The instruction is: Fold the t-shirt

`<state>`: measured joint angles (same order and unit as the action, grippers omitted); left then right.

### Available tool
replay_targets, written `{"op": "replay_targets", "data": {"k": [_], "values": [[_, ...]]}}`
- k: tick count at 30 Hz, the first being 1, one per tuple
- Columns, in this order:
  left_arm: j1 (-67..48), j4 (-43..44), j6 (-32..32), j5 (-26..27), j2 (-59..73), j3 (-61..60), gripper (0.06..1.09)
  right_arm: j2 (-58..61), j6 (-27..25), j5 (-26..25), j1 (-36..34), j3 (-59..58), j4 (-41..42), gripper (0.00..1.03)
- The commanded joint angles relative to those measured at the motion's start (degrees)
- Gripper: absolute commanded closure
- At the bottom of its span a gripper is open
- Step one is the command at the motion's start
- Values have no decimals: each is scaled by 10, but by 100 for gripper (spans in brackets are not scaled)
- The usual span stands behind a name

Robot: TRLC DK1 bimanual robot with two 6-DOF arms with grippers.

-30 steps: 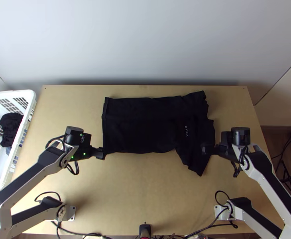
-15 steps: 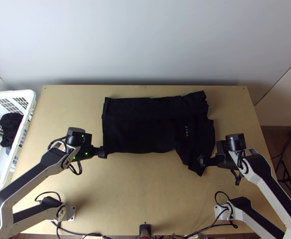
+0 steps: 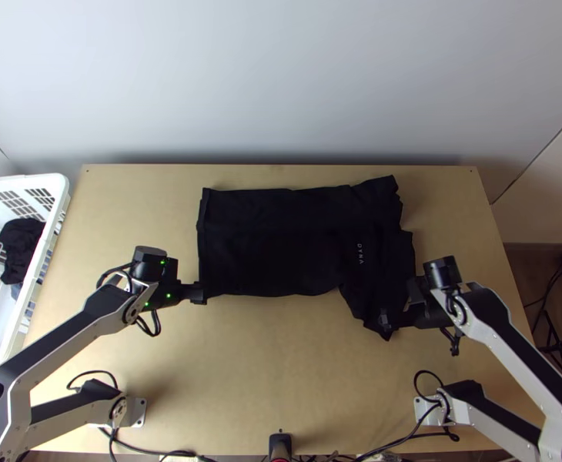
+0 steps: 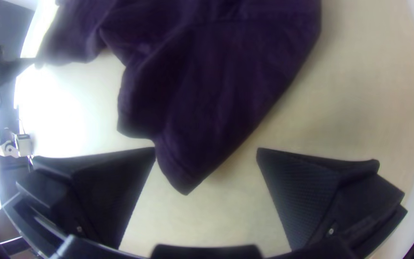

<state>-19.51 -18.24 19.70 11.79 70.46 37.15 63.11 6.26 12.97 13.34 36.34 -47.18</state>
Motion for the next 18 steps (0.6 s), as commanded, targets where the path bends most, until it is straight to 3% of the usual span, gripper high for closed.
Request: {"op": "replay_targets", "data": {"k": [1, 6, 18], "values": [[-2, 15, -5, -2, 10, 3, 11, 95, -24, 0, -31, -7, 6, 4], [-1, 20, -9, -2, 21, 10, 11, 132, -42, 1, -37, -14, 23, 4], [-5, 46, -6, -2, 51, 31, 11, 124, -31, 5, 6, 3, 48, 4]]}}
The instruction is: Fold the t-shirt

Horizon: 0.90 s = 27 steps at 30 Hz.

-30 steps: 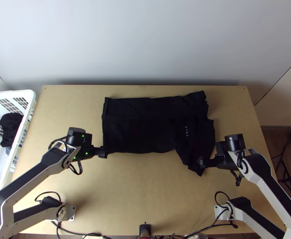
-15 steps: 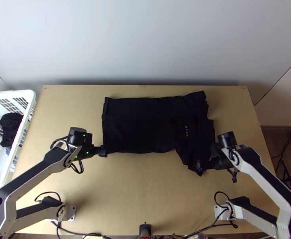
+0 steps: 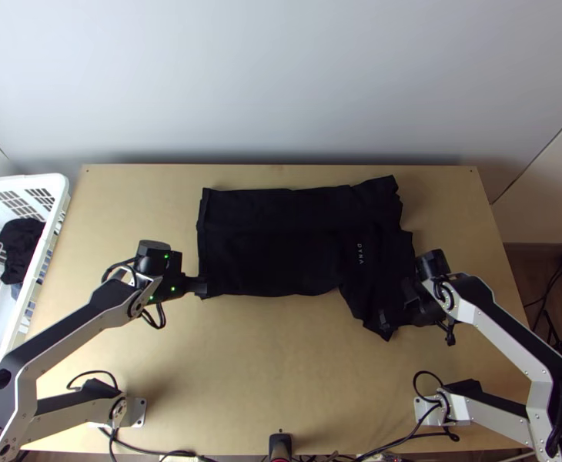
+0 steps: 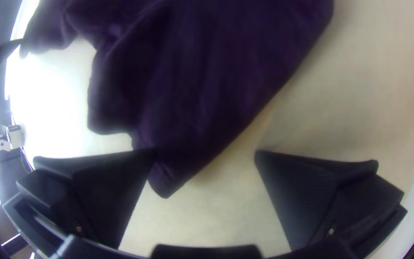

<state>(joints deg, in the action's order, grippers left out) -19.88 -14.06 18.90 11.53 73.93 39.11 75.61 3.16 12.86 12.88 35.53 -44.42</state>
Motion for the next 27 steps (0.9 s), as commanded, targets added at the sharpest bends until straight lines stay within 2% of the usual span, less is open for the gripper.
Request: {"op": "replay_targets", "data": {"k": [1, 6, 15, 16, 18, 21, 22, 23, 25, 26, 27], "values": [[-2, 4, 1, 1, 19, 11, 11, -4, -1, 7, 11, 13, 21, 4], [-16, 9, 6, 1, 32, 12, 11, -5, -2, 27, 13, 20, 14, 4], [-60, 2, 4, 6, 27, 9, 11, -1, 4, 31, 21, 36, 14, 5], [-64, 0, 3, 7, 26, 9, 12, -2, 4, 31, 21, 38, 14, 5], [-75, -2, 2, 12, 23, 8, 22, -4, 4, 31, 21, 41, 14, 9], [-96, -1, 2, 12, 25, 6, 23, -6, 4, 31, 21, 46, 14, 11], [-97, 1, 2, 12, 29, 6, 23, -6, 4, 31, 21, 46, 14, 20], [-98, 1, 0, 12, 33, 4, 34, -6, 4, 31, 25, 44, 21, 32], [-97, 11, -1, 12, 49, 4, 65, -7, 4, 31, 39, 37, 46, 69], [-97, 10, -2, 12, 59, 8, 85, -7, 4, 31, 47, 36, 57, 88], [-95, 10, -4, 12, 66, 10, 103, -7, 5, 30, 52, 38, 65, 100]]}}
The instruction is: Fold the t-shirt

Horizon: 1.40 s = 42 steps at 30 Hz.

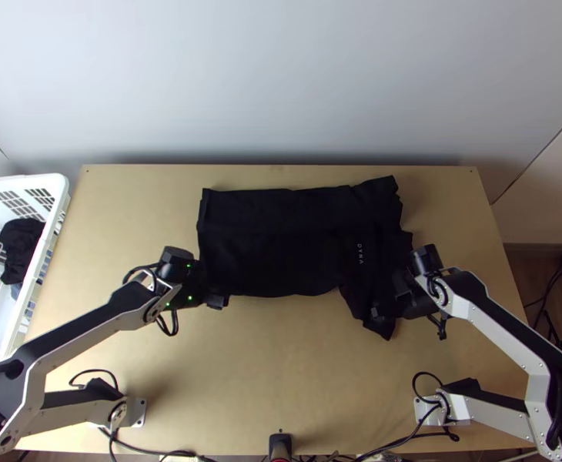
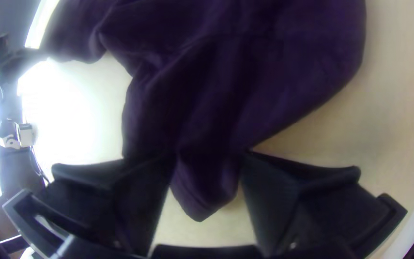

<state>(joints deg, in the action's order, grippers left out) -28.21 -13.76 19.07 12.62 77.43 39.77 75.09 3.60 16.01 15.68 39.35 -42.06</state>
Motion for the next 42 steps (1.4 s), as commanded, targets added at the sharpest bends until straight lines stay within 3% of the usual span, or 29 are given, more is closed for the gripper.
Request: {"op": "replay_targets", "data": {"k": [1, 16, 24, 31, 42], "values": [[-9, 1, -6, 1, 38, 7, 104, -2, 8, -1, 25, 2, 46, 100], [89, -23, 4, 2, -54, 66, 105, -93, 55, -1, -36, 139, 47, 100], [116, -36, 16, 1, -98, 117, 105, -111, 52, -2, -48, 232, 60, 100], [153, -53, 16, 0, -56, 178, 105, -42, 57, -2, -82, 264, 114, 100], [230, -3, 45, -16, 110, 299, 105, 137, 95, -3, -100, 381, 217, 100]]}}
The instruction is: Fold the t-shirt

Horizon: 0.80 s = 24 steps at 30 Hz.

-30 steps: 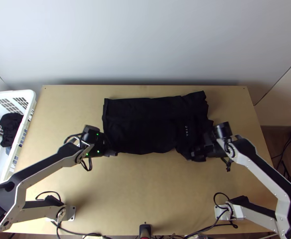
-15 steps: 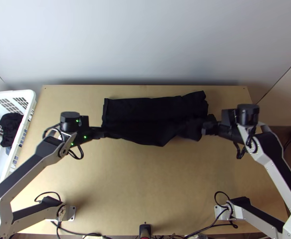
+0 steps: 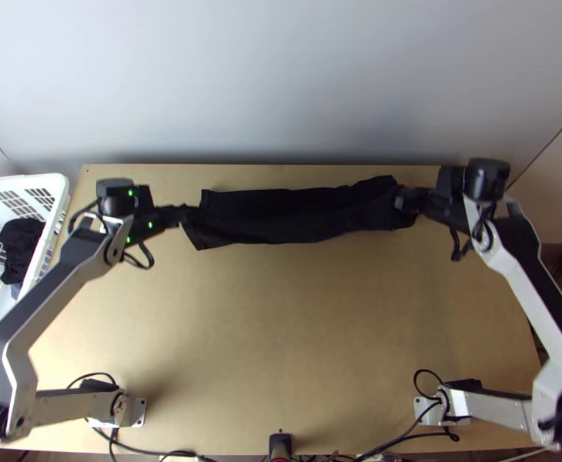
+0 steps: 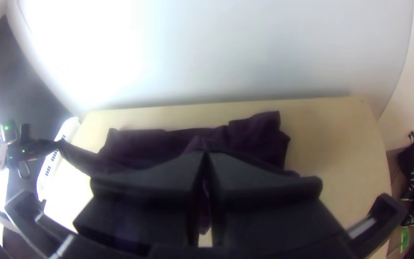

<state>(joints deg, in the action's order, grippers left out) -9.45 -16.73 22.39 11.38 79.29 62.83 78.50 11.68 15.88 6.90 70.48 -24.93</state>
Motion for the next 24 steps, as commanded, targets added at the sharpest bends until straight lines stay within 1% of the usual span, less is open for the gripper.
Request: {"op": "replay_targets", "data": {"k": [1, 7, 12, 16, 24], "values": [[44, 28, 11, -4, 107, 79, 105, 122, 14, -2, -12, 81, 51, 100], [53, 35, 8, -5, 209, 140, 105, 222, 16, -2, -20, 131, 87, 100], [55, 35, -7, -22, 296, 186, 105, 302, 14, -17, -21, 151, 130, 100], [58, 35, -20, -34, 351, 223, 105, 371, 7, -34, -22, 182, 132, 100], [60, 20, -34, -34, 414, 253, 105, 443, 7, -51, -21, 191, 146, 100]]}}
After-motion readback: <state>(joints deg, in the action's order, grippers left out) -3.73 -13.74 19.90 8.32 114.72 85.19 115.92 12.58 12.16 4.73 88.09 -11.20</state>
